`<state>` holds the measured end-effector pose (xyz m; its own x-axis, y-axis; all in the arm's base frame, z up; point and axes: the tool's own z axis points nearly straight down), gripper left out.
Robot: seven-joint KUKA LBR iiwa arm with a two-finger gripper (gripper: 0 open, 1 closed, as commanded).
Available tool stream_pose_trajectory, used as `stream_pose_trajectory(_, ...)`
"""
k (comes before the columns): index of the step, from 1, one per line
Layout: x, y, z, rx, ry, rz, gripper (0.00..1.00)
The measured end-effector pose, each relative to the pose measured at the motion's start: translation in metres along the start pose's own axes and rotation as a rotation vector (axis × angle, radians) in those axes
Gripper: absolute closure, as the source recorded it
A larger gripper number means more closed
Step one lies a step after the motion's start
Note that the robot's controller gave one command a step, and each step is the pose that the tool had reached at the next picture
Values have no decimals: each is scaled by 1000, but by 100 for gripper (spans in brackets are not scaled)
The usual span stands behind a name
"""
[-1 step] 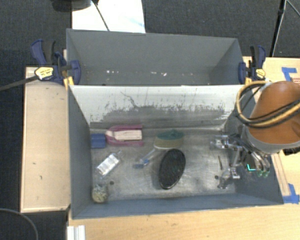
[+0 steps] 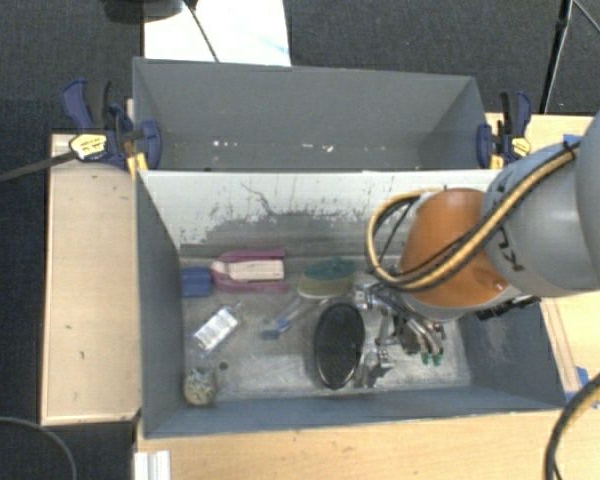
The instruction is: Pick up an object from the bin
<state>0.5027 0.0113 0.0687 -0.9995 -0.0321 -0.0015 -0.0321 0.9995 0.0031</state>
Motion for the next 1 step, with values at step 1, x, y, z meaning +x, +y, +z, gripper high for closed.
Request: stream_pose_trajectory(1, -1, 63, -22, 0, -3, -146, 0)
